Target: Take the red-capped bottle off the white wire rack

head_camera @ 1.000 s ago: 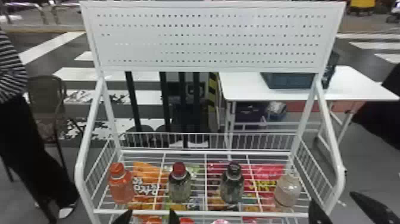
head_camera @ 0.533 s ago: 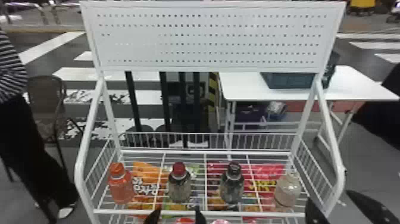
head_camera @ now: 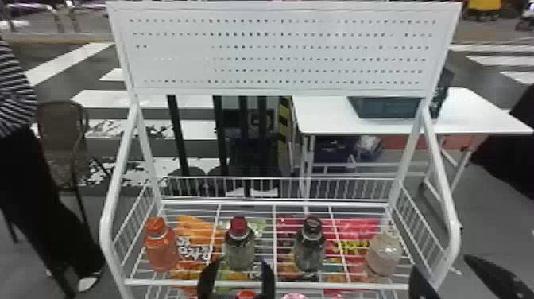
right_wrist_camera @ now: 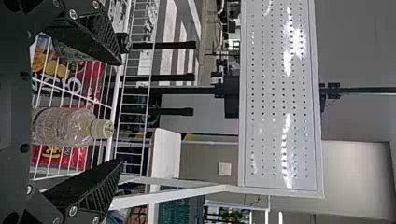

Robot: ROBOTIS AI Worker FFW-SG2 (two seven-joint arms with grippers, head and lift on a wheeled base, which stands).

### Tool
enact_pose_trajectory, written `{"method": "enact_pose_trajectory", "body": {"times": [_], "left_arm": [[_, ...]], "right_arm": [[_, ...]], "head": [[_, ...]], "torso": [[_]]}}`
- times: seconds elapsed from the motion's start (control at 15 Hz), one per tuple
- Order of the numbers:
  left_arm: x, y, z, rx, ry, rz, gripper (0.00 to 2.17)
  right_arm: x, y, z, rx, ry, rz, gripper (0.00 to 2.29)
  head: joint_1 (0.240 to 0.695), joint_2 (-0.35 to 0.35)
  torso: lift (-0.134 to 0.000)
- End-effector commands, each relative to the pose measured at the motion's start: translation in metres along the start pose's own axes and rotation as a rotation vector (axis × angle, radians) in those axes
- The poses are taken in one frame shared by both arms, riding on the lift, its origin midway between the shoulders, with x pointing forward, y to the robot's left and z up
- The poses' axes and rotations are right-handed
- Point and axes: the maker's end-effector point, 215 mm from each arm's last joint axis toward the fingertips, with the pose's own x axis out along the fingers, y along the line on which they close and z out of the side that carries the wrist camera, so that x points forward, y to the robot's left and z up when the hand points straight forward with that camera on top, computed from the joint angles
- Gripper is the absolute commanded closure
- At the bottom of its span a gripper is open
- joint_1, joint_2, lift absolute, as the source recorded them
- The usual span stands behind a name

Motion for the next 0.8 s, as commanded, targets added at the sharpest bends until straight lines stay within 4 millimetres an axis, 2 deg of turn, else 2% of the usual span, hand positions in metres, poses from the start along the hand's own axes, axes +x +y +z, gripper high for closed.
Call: {"method": "enact_pose_trajectory", "body": {"times": [0.0,0.47,0.73], "left_arm": [[0.012,0.004,0.003,-0.001,-0.025,0.008,0.08],[0.049,0.018,0.012,0.013,-0.061,0.012,0.08],[0.061,0.021,0.006,-0.004,-0.035,-0.003,0.08]], "right_arm": [[-0.003,0.001,0.000,-0.002,0.005,0.000,0.15],[-0.008,0.003,0.005,-0.023,0.008,0.001,0.15],[-0.010,0.003,0.009,-0.028,0.006,-0.001,0.15]], "head": [[0.499,0.000],[0.499,0.000],[0.499,0.000]], "torso": [[0.000],[0.000],[0.000]]}}
